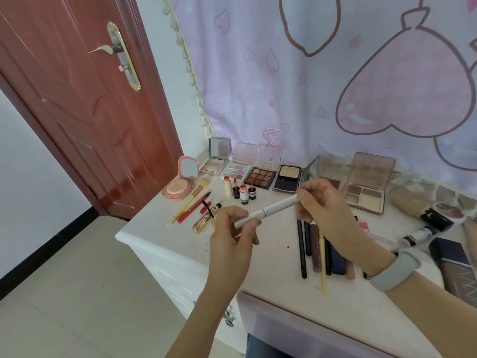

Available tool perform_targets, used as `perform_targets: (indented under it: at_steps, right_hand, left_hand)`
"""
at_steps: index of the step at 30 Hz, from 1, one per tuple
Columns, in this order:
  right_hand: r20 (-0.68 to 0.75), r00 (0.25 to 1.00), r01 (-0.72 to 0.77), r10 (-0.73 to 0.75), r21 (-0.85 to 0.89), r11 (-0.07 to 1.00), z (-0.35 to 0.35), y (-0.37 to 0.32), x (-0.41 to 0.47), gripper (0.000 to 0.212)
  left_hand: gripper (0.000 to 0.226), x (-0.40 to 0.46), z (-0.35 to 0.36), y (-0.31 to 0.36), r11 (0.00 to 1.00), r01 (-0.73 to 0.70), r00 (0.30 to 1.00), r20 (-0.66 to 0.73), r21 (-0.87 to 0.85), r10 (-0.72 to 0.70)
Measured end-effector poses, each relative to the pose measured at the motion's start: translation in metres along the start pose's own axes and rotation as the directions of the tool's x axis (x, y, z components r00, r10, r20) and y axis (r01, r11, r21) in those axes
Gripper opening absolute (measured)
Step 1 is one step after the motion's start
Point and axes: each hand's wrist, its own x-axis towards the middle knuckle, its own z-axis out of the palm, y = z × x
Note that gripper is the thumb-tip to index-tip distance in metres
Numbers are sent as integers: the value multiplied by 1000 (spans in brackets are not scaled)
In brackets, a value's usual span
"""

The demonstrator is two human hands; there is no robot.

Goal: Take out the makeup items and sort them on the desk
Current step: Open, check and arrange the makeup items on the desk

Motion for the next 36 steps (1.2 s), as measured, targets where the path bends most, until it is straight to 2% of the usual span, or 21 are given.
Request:
perform_targets:
  at_steps: [3,6,8,10,13,16,18,20,23,24,26,28,29,31,34,36]
  right_hand:
    - [-81,986,-121,146,254,960,12,3,-4,6]
    - [-110,957,-188,268,469,863,24,5,-6,7]
    - [-111,935,-210,336,590,779,28,5,-6,9]
    - [-121,933,-183,339,652,736,30,4,-5,9]
    - [-132,946,-139,295,659,739,29,5,-4,12]
    - [-84,956,-176,282,607,775,24,7,-2,13]
    - [-55,960,-199,276,559,805,19,7,0,12]
    - [-23,963,-226,269,474,851,18,6,0,9]
    - [31,963,-266,269,292,919,16,9,3,23]
    - [39,970,-241,238,197,950,15,9,4,23]
    - [100,991,-78,84,-62,995,8,5,5,19]
    - [260,965,101,-33,-251,963,-1,-1,4,22]
    - [328,944,130,-30,-287,949,-5,-2,4,24]
    - [379,925,121,23,-353,928,-10,-2,6,23]
    - [377,926,195,28,-540,819,-11,3,9,24]
    - [446,895,290,29,-629,721,-12,6,9,26]
  left_hand:
    - [26,2,10,7,989,-18,941,-338,-149,-34]
    - [22,10,16,13,972,-94,859,-510,-216,-30]
    - [18,16,18,16,966,-110,841,-540,-234,-35]
    - [15,19,18,18,961,-108,839,-542,-253,-48]
    - [9,20,16,18,974,-74,845,-532,-213,-52]
    - [15,17,15,13,996,-42,887,-461,-74,3]
    - [22,13,16,8,997,-33,929,-365,68,56]
    - [32,9,16,6,972,-91,949,-279,216,151]
    - [38,6,13,4,907,-133,962,-170,401,216]
    - [41,6,11,3,911,-93,970,-168,401,173]
    - [51,9,8,2,953,91,983,-178,288,-40]
    - [64,13,1,1,953,268,959,-139,144,-248]
    - [68,15,-4,1,945,301,952,-92,130,-291]
    - [57,16,-11,1,945,274,958,35,176,-284]
    - [5,11,-15,-2,960,125,970,175,250,-171]
    - [21,8,-17,-7,936,-35,975,219,349,-46]
